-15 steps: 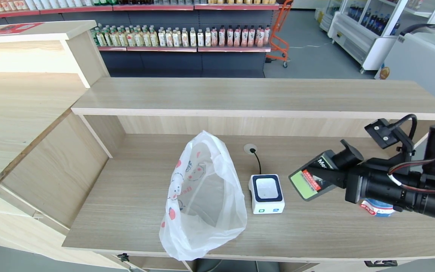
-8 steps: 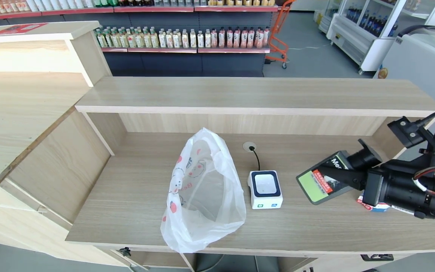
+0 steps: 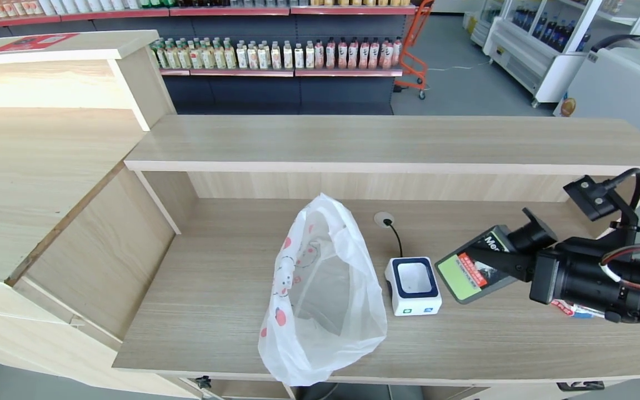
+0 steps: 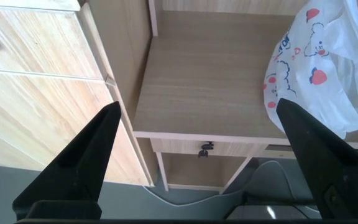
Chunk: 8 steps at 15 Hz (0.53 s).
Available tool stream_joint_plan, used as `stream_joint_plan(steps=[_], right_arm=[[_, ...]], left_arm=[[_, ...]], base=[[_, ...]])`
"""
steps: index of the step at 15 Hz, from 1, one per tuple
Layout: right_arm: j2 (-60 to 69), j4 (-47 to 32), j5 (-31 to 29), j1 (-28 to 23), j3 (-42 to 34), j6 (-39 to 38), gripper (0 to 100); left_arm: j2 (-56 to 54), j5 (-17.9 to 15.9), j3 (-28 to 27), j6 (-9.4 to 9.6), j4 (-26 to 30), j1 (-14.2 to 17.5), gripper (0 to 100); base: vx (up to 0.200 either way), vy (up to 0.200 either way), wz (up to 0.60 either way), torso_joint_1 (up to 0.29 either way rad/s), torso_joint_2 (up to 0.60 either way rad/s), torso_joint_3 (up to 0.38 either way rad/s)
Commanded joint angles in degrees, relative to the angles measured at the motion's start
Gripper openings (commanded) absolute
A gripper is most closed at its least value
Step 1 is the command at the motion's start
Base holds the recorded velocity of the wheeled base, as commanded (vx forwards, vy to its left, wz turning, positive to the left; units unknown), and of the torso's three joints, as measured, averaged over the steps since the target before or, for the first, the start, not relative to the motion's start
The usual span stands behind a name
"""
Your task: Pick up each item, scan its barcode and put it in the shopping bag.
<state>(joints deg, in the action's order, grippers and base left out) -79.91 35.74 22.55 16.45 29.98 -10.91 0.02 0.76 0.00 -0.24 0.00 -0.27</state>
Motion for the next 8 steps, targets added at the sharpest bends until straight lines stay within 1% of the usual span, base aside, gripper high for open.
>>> stream_joint_plan(steps=[1, 3, 4, 6, 7, 8], right_arm=[[-3.6, 0.0, -0.1, 0.3, 0.1, 0.5, 0], [-7.8, 0.1, -0.3, 0.9, 0.3, 0.6, 0], [-11.1, 0.2, -0.5, 1.0, 0.5, 1.9, 0], [-17.1, 1.2, -1.0, 1.0, 0.3, 8.9, 0], [-20.0, 2.3, -1.1, 1.1, 0.7, 11.4, 0], [-23.0, 5.0, -1.2, 2.0, 1.6, 12.7, 0]], left_arm=[[0.0, 0.0, 0.0, 0.07, 0.0, 0.0, 100], [0.0, 0.0, 0.0, -0.02, 0.0, 0.0, 100], [0.0, 0.0, 0.0, -0.02, 0.0, 0.0, 100], [0.0, 0.0, 0.0, -0.02, 0.0, 0.0, 100], [0.0, 0.0, 0.0, -0.02, 0.0, 0.0, 100], [0.0, 0.0, 0.0, -0.02, 0.0, 0.0, 100]], base=[[0.000, 0.000, 0.00, 0.000, 0.00, 0.000], [0.000, 0.000, 0.00, 0.000, 0.00, 0.000], [0.000, 0.000, 0.00, 0.000, 0.00, 0.000], [0.000, 0.000, 0.00, 0.000, 0.00, 0.000], [0.000, 0.000, 0.00, 0.000, 0.00, 0.000], [0.000, 0.000, 0.00, 0.000, 0.00, 0.000]])
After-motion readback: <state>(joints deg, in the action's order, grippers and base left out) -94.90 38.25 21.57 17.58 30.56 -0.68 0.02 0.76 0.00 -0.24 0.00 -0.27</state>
